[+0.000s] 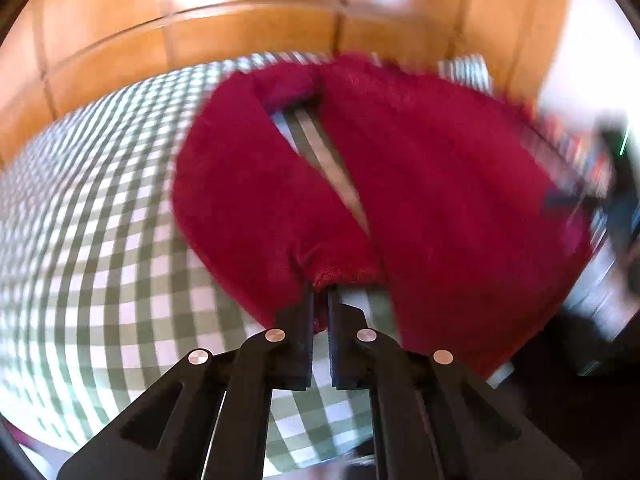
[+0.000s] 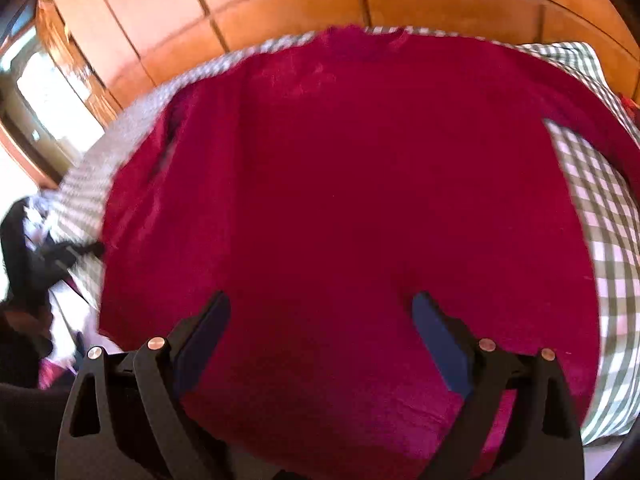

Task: Fold small clothes

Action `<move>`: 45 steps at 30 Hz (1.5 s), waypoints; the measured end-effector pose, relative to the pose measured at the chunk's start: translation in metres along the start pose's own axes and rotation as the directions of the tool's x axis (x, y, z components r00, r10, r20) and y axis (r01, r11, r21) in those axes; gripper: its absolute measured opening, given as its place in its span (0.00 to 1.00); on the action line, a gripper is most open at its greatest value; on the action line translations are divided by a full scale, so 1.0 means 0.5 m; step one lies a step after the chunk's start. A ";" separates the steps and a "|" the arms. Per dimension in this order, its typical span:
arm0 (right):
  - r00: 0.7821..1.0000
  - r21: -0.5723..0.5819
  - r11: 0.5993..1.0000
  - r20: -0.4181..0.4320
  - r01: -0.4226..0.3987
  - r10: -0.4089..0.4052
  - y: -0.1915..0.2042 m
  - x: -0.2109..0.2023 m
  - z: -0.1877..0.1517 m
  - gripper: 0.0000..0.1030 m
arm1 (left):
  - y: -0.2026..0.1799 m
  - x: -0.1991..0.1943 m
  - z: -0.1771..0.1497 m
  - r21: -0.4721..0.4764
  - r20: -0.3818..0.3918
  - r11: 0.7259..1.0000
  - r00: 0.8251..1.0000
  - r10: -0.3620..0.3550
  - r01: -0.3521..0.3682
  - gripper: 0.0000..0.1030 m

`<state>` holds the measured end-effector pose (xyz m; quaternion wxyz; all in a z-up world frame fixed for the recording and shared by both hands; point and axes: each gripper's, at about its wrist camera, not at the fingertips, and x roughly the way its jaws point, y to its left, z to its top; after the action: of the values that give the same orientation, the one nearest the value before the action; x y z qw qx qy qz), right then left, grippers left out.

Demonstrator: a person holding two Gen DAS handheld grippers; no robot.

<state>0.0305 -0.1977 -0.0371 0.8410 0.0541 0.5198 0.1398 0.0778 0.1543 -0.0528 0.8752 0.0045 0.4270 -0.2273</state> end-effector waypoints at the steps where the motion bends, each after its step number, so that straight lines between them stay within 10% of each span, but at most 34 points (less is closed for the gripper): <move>1: 1.000 -0.019 1.000 -0.011 0.024 -0.024 0.005 0.015 -0.002 0.91 | 0.013 -0.016 0.010 -0.044 0.028 0.999 1.000 -0.015 0.016 0.04; 4: 0.998 -0.067 0.996 -0.003 0.061 -0.061 0.019 0.031 -0.010 0.95 | 0.122 -0.095 0.047 -0.281 0.187 0.952 0.980 -0.070 0.122 0.04; 9: 0.998 -0.072 0.995 0.001 0.066 -0.066 0.020 0.032 -0.010 0.97 | 0.316 -0.187 0.070 -0.587 0.393 0.778 0.919 0.032 0.224 0.04; 19: 0.997 -0.078 0.994 -0.002 0.076 -0.077 0.031 0.039 -0.006 0.98 | 0.577 -0.078 0.109 -0.813 0.126 0.577 0.941 0.314 -0.084 0.04; 24: 0.995 -0.085 0.992 -0.013 0.094 -0.096 0.037 0.045 -0.002 0.98 | 0.628 -0.019 0.124 -0.809 -0.011 0.534 0.915 0.403 -0.245 0.04; 30: 0.994 -0.087 0.990 -0.022 0.107 -0.109 0.035 0.049 0.000 0.98 | 0.637 -0.047 0.174 -0.773 0.027 0.567 0.879 0.476 -0.284 0.04; 33: 0.993 -0.082 0.990 -0.018 0.113 -0.115 0.033 0.052 0.002 0.98 | 0.631 0.004 0.176 -0.701 -0.093 0.581 0.860 0.501 -0.414 0.04; 36: 0.993 -0.083 0.990 -0.022 0.116 -0.119 0.032 0.053 0.005 0.98 | 0.656 0.002 0.135 -0.775 -0.088 0.530 0.888 0.451 -0.346 0.12; 39: 0.993 -0.080 0.990 -0.016 0.116 -0.118 0.033 0.053 0.005 0.98 | 0.674 -0.042 0.093 -0.840 -0.076 0.441 0.874 0.480 -0.315 0.33; 42: 0.993 -0.078 0.990 -0.006 0.115 -0.116 0.034 0.053 0.003 0.98 | 0.670 -0.105 0.058 -0.861 -0.045 0.418 0.863 0.504 -0.289 0.33; 45: 0.993 -0.079 0.990 0.003 0.115 -0.115 0.034 0.053 0.002 0.98 | 0.652 -0.134 0.025 -0.879 0.011 0.435 0.902 0.433 -0.197 0.33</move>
<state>0.0394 -0.1738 -0.0554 0.8488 -0.0095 0.5168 0.1115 0.1822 0.4705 -0.0553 0.8294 -0.3783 0.3669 0.1857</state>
